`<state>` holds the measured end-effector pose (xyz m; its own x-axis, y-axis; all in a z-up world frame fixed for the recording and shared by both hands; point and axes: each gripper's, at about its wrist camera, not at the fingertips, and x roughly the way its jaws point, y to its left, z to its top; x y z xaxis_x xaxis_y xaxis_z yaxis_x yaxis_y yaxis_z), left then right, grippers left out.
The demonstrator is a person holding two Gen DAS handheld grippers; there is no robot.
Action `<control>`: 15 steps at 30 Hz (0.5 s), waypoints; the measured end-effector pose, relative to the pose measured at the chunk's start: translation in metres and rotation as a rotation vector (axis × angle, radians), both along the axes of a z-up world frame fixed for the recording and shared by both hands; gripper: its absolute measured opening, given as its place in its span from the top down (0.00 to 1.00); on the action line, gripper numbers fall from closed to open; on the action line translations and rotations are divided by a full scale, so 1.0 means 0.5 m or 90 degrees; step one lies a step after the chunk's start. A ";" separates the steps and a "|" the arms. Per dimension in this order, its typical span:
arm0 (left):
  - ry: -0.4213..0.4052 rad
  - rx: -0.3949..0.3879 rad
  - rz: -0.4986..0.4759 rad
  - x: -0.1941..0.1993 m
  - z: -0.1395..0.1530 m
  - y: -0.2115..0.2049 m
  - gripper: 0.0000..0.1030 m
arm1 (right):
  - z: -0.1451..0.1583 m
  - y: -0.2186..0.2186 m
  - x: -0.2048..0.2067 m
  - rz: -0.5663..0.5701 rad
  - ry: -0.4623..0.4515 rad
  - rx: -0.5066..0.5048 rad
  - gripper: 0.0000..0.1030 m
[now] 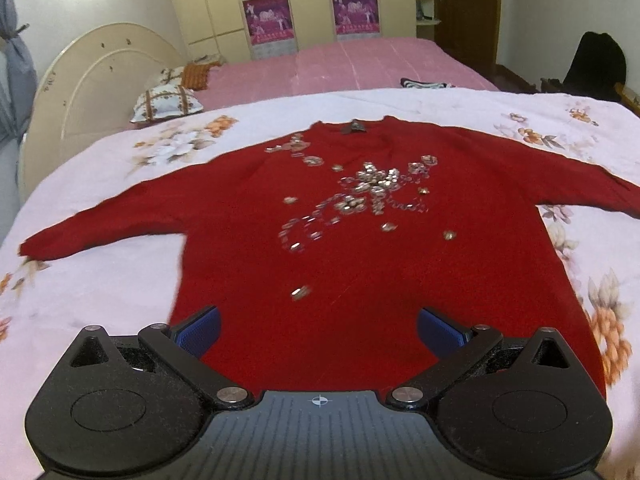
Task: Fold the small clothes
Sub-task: 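Reach the right gripper to a sweater sleeve cuff and grasp it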
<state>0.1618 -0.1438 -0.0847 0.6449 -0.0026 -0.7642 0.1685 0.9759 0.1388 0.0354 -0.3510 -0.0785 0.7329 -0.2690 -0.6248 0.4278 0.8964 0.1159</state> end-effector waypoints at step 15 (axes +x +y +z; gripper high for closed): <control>0.014 0.033 -0.028 0.219 -0.107 -0.184 0.00 | -0.128 -0.336 0.159 -0.147 0.061 0.034 0.07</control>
